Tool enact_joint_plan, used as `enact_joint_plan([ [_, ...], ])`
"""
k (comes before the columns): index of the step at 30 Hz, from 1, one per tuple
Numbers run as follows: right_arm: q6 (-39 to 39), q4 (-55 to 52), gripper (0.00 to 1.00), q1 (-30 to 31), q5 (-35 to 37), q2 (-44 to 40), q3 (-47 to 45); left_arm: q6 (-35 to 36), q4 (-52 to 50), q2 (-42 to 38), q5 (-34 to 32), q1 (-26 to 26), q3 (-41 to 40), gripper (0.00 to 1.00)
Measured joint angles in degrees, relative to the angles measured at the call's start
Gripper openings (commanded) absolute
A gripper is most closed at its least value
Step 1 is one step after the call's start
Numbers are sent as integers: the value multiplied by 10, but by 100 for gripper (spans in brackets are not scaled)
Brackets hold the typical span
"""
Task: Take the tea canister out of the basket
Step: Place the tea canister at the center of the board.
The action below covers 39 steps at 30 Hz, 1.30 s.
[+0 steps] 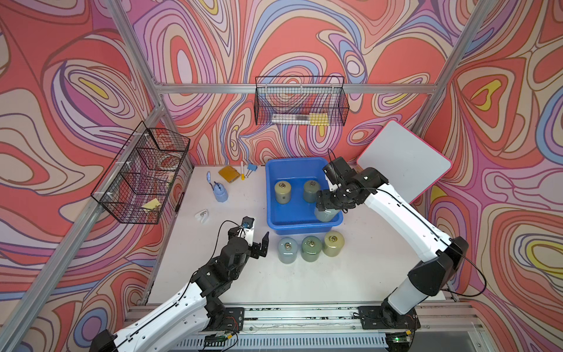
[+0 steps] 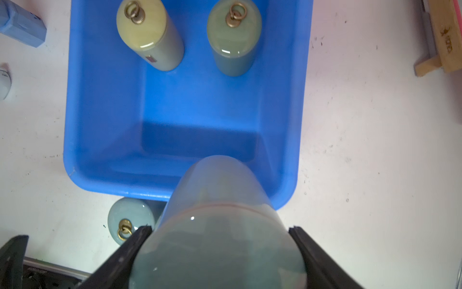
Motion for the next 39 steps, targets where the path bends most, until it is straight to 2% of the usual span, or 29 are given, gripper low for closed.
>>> enact_joint_plan([
  [23, 164, -17, 49, 133, -1, -259, -340, 0, 0, -14, -24, 0, -6, 99],
  [29, 202, 0, 49, 151, -6, -283, -425, 0, 0, -23, -28, 0, -7, 99],
  [39, 236, 72, 49, 193, -4, -276, -493, 0, 0, -24, -30, 0, -10, 99],
])
